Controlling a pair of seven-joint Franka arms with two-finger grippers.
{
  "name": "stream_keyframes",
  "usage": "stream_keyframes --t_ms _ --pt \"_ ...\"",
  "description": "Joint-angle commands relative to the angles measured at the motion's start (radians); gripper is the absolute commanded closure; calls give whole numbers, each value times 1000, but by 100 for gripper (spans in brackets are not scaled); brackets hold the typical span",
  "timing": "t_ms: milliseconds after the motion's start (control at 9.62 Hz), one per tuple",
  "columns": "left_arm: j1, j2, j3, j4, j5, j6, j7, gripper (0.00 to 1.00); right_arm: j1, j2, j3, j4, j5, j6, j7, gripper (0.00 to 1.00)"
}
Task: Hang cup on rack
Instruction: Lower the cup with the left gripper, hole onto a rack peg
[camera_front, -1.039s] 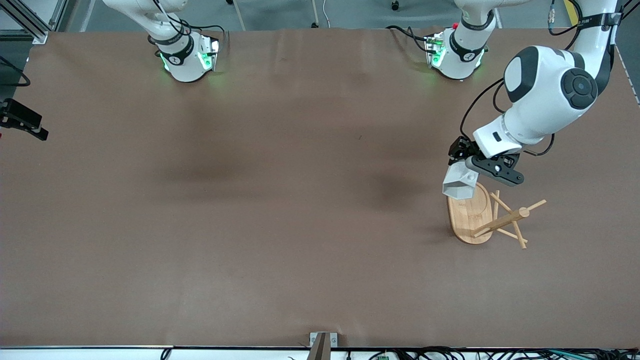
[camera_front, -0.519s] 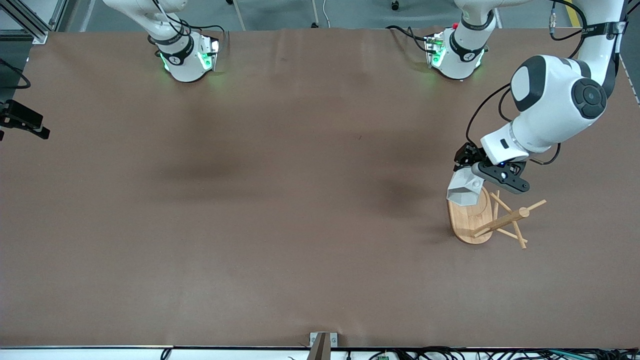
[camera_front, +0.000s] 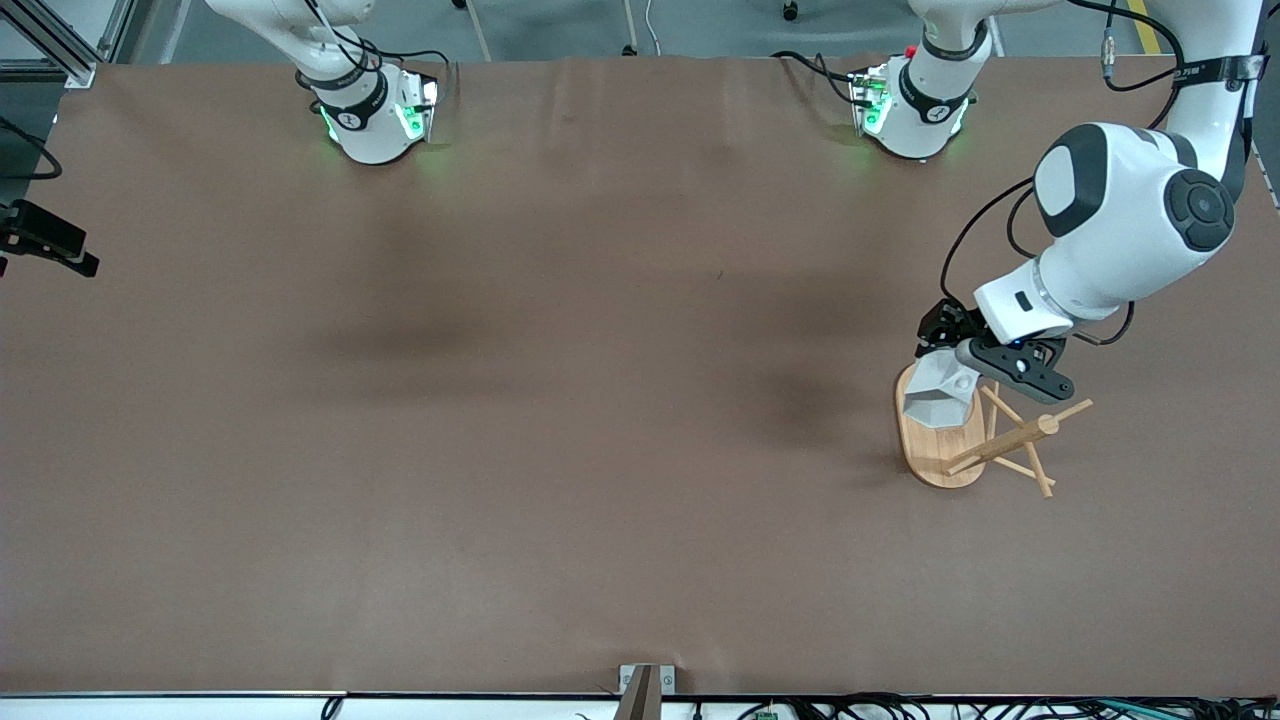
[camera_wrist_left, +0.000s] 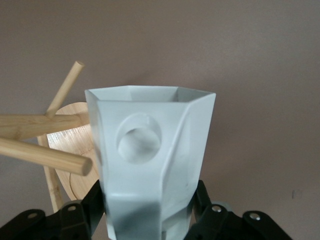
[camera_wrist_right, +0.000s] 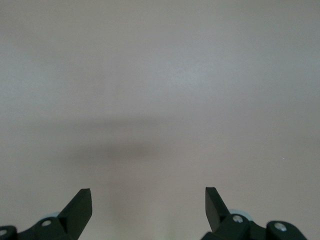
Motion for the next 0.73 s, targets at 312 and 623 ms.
stream_keyframes --t_ms 312,623 --pt "-2 66 34 22 -16 7 93 100 8 16 7 32 -25 -13 35 0" --pt "3 83 37 33 -14 7 109 100 6 16 8 29 -19 -12 34 0"
